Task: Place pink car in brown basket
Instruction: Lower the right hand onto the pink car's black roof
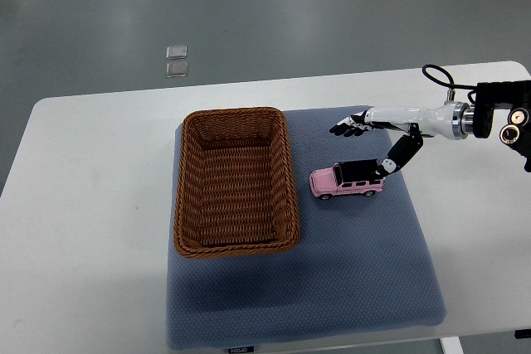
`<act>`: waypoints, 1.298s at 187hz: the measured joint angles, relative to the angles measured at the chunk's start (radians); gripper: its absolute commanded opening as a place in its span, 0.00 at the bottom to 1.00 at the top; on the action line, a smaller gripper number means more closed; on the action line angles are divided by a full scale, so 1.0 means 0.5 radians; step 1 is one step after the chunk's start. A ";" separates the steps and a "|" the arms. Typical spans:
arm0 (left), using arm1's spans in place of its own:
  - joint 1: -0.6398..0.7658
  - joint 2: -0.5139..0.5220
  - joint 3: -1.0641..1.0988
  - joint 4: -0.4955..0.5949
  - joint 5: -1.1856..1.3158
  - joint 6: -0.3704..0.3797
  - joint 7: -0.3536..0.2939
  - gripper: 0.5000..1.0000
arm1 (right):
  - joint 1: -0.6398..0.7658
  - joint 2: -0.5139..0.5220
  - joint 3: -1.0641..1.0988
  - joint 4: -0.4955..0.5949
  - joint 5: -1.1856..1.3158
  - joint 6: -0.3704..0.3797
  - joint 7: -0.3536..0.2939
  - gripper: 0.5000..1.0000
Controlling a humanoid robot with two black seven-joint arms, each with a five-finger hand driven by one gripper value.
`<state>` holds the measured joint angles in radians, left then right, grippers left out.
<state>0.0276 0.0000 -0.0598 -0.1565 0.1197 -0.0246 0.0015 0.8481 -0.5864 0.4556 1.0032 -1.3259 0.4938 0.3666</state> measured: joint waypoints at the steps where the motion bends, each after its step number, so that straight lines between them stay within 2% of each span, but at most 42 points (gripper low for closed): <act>1: 0.000 0.000 0.000 0.000 0.000 0.000 0.000 1.00 | -0.001 0.000 -0.004 0.000 -0.001 -0.004 0.000 0.84; 44: 0.000 0.000 0.000 0.000 0.000 0.000 0.000 1.00 | -0.044 0.033 -0.140 -0.011 -0.040 -0.203 -0.001 0.84; 90: 0.000 0.000 0.000 0.000 0.000 0.000 0.000 1.00 | -0.107 0.068 -0.151 -0.047 -0.057 -0.326 -0.006 0.83; 169: 0.000 0.000 0.000 0.000 0.000 0.000 0.000 1.00 | -0.119 0.190 -0.179 -0.125 -0.060 -0.392 -0.012 0.79; 187: 0.000 0.000 0.000 0.000 0.000 0.000 0.000 1.00 | -0.119 0.206 -0.194 -0.133 -0.060 -0.402 -0.012 0.64; 208: 0.000 0.000 0.000 0.000 0.000 0.000 0.000 1.00 | -0.117 0.211 -0.227 -0.135 -0.060 -0.441 -0.012 0.55; 221: 0.000 0.000 0.000 0.000 0.000 0.000 0.000 1.00 | -0.112 0.212 -0.247 -0.135 -0.060 -0.456 -0.010 0.36; 243: 0.000 0.000 0.000 0.000 0.000 0.000 0.000 1.00 | -0.110 0.212 -0.259 -0.135 -0.060 -0.465 -0.007 0.18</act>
<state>0.0276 0.0000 -0.0598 -0.1565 0.1197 -0.0246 0.0015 0.7930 -0.4802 0.3262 0.9357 -1.3560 0.2612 0.3634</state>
